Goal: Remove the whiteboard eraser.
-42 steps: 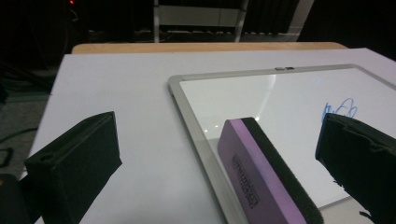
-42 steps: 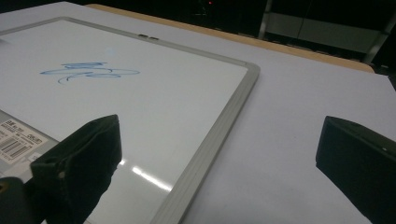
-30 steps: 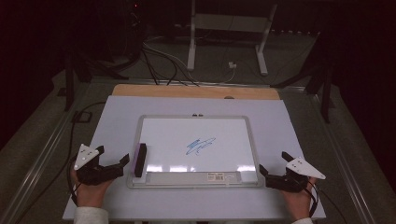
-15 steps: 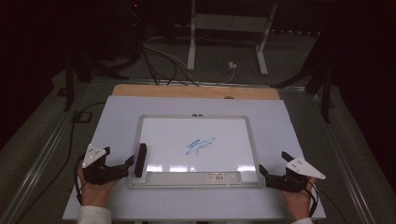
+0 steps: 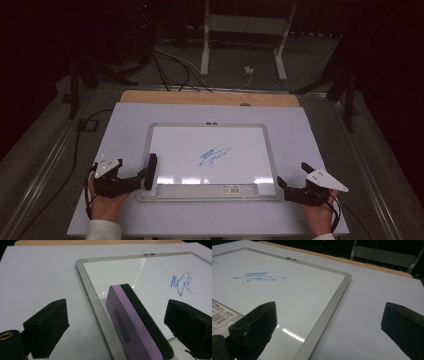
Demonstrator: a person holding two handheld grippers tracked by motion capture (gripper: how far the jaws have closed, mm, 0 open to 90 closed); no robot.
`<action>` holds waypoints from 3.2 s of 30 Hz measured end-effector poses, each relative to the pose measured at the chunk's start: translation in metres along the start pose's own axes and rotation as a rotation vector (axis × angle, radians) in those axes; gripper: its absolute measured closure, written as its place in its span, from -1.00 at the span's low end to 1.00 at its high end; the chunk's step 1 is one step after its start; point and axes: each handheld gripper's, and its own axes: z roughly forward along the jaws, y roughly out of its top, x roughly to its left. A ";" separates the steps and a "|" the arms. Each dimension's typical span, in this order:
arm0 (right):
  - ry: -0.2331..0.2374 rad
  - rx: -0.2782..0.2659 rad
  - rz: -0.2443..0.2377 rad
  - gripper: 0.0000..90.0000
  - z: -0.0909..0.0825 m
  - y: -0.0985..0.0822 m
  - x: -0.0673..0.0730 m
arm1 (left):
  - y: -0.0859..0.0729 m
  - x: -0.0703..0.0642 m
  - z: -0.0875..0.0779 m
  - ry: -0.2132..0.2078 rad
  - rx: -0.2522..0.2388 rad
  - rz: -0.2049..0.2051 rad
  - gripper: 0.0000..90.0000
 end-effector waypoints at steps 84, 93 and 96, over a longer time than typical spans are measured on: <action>-0.012 -0.018 -0.007 -0.98 -0.003 0.001 0.001 | 0.015 -0.014 0.008 -0.102 0.086 0.030 -0.08; -0.013 -0.019 -0.009 -0.98 -0.003 0.001 0.000 | 0.022 -0.016 0.008 -0.108 0.073 0.043 -0.08; -0.014 -0.020 -0.004 -0.98 -0.003 0.001 0.000 | 0.024 -0.017 0.008 -0.113 0.070 0.051 -0.08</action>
